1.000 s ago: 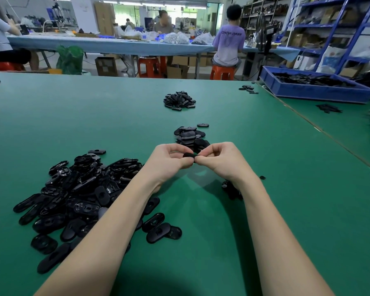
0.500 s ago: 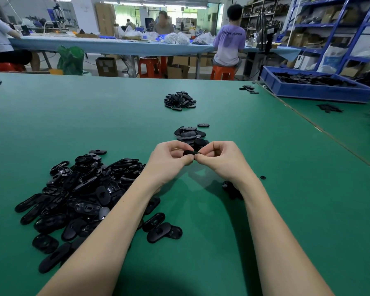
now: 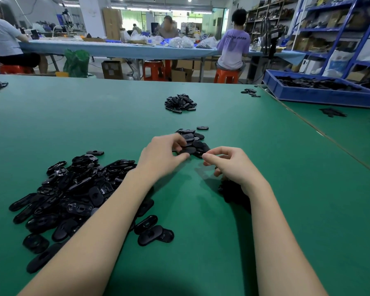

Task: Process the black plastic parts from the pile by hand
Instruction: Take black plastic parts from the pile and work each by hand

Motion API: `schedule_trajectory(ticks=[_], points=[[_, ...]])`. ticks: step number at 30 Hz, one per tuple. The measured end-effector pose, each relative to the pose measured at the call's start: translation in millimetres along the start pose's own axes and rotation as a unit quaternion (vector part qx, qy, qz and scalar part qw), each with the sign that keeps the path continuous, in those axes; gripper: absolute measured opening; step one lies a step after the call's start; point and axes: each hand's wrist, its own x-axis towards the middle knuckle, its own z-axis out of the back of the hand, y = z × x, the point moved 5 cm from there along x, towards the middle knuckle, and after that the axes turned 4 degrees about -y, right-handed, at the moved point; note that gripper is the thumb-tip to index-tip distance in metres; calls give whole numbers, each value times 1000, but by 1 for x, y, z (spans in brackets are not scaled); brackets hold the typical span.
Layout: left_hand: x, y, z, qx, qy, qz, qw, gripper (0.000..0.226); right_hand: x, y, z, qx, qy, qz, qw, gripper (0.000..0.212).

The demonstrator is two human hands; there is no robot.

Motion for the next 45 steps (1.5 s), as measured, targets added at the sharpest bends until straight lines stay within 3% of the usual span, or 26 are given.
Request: schedule_trajectory(ticks=[12,20,26,34,42,45], points=[[68,-10,-15,99,6,92,991,11,-2,1,-3,-9,29,13,999,11],[29,14,24,-7,-34,107,994,17,0,0,-4,-22,32,15,999,12],[-9,37,55,-123,-91,147,977,28,0,4,-16,-53,48,26,997,10],[-13,40,51,-29,-13,128,991,21,-4,25,-60,-160,64,90,981,9],[-13,53,37,107,69,136,982,20,-22,38,-103,-266,111,137,948,35],[-15,53,34,121,80,137,980,18,-24,38,-112,-302,106,152,935,28]])
